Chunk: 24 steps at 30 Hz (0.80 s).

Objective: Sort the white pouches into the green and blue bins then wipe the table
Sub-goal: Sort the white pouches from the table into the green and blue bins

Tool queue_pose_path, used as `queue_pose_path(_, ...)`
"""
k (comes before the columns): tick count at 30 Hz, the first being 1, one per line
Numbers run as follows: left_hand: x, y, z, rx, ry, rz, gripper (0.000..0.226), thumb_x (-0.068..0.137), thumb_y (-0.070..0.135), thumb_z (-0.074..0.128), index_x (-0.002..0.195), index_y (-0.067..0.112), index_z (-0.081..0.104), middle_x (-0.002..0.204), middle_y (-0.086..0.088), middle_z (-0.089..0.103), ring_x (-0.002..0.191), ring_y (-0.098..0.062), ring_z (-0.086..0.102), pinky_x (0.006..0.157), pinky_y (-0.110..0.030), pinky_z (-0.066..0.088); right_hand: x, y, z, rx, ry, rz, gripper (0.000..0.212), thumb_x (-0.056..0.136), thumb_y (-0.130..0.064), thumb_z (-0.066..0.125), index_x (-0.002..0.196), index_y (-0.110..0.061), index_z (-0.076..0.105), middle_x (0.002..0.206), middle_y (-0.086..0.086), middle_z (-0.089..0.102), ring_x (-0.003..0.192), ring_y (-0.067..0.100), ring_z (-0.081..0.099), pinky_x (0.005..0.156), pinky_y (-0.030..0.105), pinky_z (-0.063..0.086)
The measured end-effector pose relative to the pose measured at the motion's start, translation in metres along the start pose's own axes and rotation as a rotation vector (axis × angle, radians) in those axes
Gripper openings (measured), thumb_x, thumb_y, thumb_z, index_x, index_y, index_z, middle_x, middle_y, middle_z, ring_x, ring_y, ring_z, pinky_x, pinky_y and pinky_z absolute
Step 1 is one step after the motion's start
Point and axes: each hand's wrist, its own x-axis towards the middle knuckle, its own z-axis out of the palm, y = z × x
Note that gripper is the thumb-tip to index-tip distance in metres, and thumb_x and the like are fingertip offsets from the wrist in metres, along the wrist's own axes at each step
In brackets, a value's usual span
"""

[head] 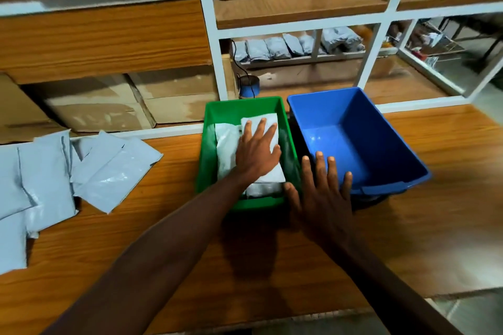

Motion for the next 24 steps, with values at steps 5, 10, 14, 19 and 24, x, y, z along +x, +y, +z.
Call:
queue_pose_path(5,0.023,0.007,0.031,0.049,-0.146,-0.069,0.067,0.095,0.047,0.04,0.156,0.028,0.019,0.166,0.001,0.006,0.151,-0.037,-0.006,0.119,-0.057,0.01,-0.005,0.003,0.013,-0.07,0.147,-0.009,0.068,0.103,-0.057,0.023,0.147,-0.012,0.049,0.158,0.016,0.037,0.149,0.038,0.029,0.119,0.062,0.014)
queue_pose_path(10,0.033,-0.004,0.057,0.113,-0.216,-0.072,0.063,0.101,0.048,0.024,0.158,0.028,0.005,0.166,0.003,-0.007,0.151,-0.033,-0.013,0.119,-0.056,-0.008,-0.006,0.003,0.022,-0.088,0.315,-0.034,0.059,0.104,-0.05,0.034,0.145,-0.012,0.052,0.157,0.015,0.039,0.147,0.039,0.032,0.117,0.064,0.021)
queue_pose_path(14,0.037,-0.003,0.062,0.099,-0.243,-0.083,0.061,0.103,0.046,0.018,0.158,0.028,0.002,0.165,0.004,-0.012,0.15,-0.032,-0.016,0.117,-0.056,-0.013,-0.004,0.003,0.023,-0.123,0.3,-0.018,0.059,0.104,-0.051,0.03,0.146,-0.015,0.051,0.158,0.013,0.038,0.149,0.036,0.029,0.116,0.064,0.022)
queue_pose_path(19,0.025,0.004,0.019,-0.06,-0.173,0.023,0.061,0.102,0.049,0.019,0.158,0.027,0.009,0.167,0.002,0.0,0.152,-0.028,-0.007,0.12,-0.053,-0.007,-0.003,0.0,0.017,-0.08,0.256,0.008,0.063,0.104,-0.055,0.024,0.144,-0.017,0.053,0.157,0.014,0.04,0.147,0.037,0.032,0.115,0.065,0.023)
queue_pose_path(24,-0.048,-0.019,-0.058,-0.222,0.154,0.19,0.058,0.1,0.045,0.03,0.152,0.018,0.035,0.158,-0.006,0.035,0.149,-0.028,0.022,0.12,-0.046,0.018,0.001,-0.038,-0.013,0.16,0.411,-0.104,0.057,0.101,-0.044,0.04,0.139,-0.003,0.055,0.148,0.023,0.048,0.137,0.045,0.044,0.108,0.064,0.036)
